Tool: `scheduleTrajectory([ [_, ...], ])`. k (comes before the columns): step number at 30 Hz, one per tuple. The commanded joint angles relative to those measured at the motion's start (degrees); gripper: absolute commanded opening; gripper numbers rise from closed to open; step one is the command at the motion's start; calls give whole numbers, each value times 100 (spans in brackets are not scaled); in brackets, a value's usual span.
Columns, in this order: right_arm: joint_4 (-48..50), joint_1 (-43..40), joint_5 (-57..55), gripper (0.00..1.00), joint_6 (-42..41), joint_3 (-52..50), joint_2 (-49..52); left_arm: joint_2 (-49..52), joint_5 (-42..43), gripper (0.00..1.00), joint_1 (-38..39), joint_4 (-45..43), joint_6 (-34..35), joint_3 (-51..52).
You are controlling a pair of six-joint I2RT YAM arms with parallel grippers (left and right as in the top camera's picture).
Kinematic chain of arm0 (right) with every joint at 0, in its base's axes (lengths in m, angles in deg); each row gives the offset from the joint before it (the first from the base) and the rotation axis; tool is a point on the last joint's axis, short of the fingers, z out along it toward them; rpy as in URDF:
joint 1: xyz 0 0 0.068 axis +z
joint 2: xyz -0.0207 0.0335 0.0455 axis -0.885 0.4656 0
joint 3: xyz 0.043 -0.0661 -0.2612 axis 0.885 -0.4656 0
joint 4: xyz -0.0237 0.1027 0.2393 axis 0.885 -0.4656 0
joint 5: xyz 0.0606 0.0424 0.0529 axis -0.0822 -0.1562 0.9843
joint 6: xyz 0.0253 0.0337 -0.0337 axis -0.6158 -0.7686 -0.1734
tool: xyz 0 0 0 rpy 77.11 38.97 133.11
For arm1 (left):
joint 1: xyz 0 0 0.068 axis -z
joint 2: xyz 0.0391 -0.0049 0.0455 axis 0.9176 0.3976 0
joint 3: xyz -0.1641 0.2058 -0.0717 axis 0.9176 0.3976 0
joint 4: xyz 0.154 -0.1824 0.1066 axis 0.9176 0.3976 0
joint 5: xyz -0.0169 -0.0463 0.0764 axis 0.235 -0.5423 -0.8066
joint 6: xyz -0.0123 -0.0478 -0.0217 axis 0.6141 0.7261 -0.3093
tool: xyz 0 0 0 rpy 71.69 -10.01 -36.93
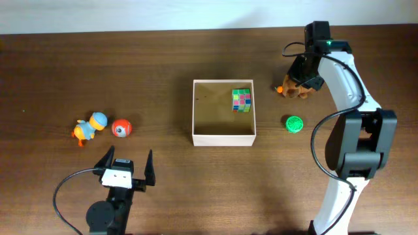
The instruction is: Pack container
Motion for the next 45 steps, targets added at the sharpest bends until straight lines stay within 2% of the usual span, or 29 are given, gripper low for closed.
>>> scheduleTrajectory([
  [1, 11, -59, -74, 5, -59, -39, -11, -50, 2, 99, -33, 31, -111, 11],
  [8, 4, -57, -74, 4, 4, -37, 31, -50, 2, 99, -33, 31, -111, 11],
  [17, 39, -57, -76, 4, 734, -20, -227, -50, 2, 99, -33, 31, -111, 11],
  [31, -103, -52, -76, 4, 1309, -20, -728, -50, 2, 99, -33, 31, -111, 11],
  [34, -192, -57, -264, 4, 1226, -22, -728, -50, 2, 99, -33, 31, -111, 11],
  [39, -328, -59, -529, 4, 481, -22, -721, -50, 2, 99, -33, 31, -111, 11],
  [45, -286, -57, -527, 34, -59, -22, -693, -50, 2, 99, -33, 31, -111, 11],
])
